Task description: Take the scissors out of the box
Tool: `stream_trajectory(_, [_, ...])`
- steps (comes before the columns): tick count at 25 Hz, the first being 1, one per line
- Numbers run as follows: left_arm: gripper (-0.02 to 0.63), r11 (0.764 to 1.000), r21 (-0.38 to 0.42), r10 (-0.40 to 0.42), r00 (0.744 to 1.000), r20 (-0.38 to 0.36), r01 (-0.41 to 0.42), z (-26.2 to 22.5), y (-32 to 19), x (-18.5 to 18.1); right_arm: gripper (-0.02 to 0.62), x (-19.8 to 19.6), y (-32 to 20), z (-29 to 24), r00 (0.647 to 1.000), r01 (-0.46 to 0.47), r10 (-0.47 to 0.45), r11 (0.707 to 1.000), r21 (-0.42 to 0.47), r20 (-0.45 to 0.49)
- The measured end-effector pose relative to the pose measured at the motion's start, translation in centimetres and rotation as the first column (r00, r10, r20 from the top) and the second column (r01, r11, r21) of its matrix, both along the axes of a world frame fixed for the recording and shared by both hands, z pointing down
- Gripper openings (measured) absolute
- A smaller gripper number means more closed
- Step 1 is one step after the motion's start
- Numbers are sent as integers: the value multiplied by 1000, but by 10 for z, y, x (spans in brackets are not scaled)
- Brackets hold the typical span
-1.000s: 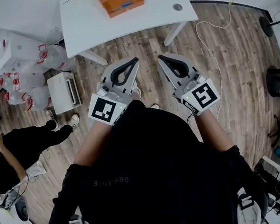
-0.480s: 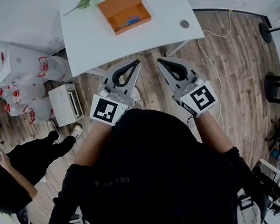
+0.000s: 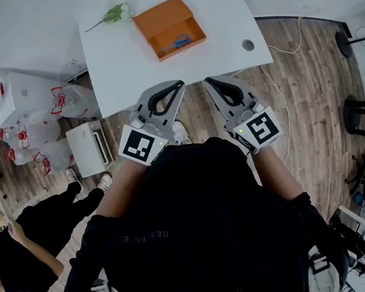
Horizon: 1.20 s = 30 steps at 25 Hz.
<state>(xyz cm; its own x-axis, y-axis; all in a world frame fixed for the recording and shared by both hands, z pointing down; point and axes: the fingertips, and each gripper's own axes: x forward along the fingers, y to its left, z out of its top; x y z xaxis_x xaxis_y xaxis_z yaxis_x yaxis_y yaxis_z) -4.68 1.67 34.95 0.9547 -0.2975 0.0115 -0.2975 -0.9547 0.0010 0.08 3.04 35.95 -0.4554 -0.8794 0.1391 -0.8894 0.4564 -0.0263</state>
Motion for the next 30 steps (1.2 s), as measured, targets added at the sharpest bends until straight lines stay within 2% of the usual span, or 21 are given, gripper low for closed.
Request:
stream_trajectory(9, [21,1000,-20,-3,1000,-15,2,4,-43,-3,9,5,-42,9,999,2,-3,1000,-15,-43])
stream_trajectory(15, [20,999,-13,-35,999,-22,35,5,-68,7,9,15,-73,9,1000,19,-19,999,-28,-7])
stream_trajectory(24, [20,990,5,-142,990,-1,142,10,-121,29,9,40,-139,36,988,150,-153,986,-73,-36])
stream_trajectory(30, [20,970,20,-241,970,-10,242,7,-157,46,9,61,-186,60,969,228,-238,966,-121,-72])
